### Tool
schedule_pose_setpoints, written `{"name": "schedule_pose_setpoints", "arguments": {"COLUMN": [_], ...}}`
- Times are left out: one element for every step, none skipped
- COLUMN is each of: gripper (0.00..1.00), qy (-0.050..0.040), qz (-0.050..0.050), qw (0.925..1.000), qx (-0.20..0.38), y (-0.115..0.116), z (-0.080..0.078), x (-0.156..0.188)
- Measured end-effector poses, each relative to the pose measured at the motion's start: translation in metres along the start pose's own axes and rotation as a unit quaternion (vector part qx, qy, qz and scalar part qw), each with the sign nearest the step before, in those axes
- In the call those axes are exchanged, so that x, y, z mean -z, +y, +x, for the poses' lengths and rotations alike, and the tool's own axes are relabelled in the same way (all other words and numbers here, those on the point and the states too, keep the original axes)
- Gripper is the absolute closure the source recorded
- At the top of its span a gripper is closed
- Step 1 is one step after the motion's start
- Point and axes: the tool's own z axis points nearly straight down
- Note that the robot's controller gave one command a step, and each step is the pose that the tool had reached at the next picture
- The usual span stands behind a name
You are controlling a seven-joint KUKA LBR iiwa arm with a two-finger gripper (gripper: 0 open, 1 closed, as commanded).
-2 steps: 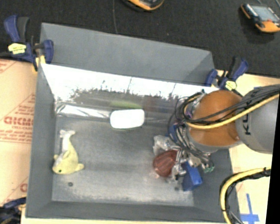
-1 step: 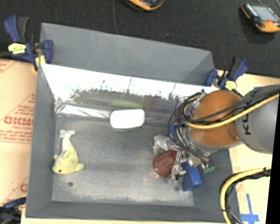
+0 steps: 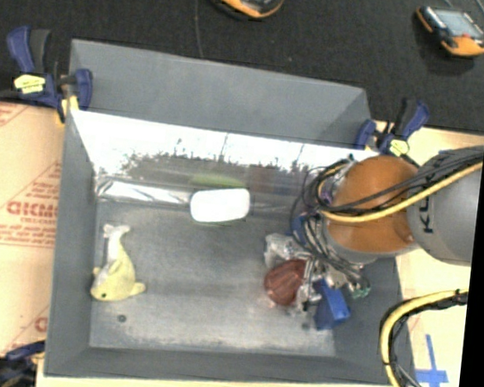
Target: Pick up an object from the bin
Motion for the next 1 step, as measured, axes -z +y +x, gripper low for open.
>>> {"name": "schedule_pose_setpoints", "arguments": {"gripper": [1.00], "qy": [0.0000], "qz": [0.000], "qw": [1.0000], "qx": [0.000], "y": [0.0000], "z": [0.0000], "x": [0.0000]}}
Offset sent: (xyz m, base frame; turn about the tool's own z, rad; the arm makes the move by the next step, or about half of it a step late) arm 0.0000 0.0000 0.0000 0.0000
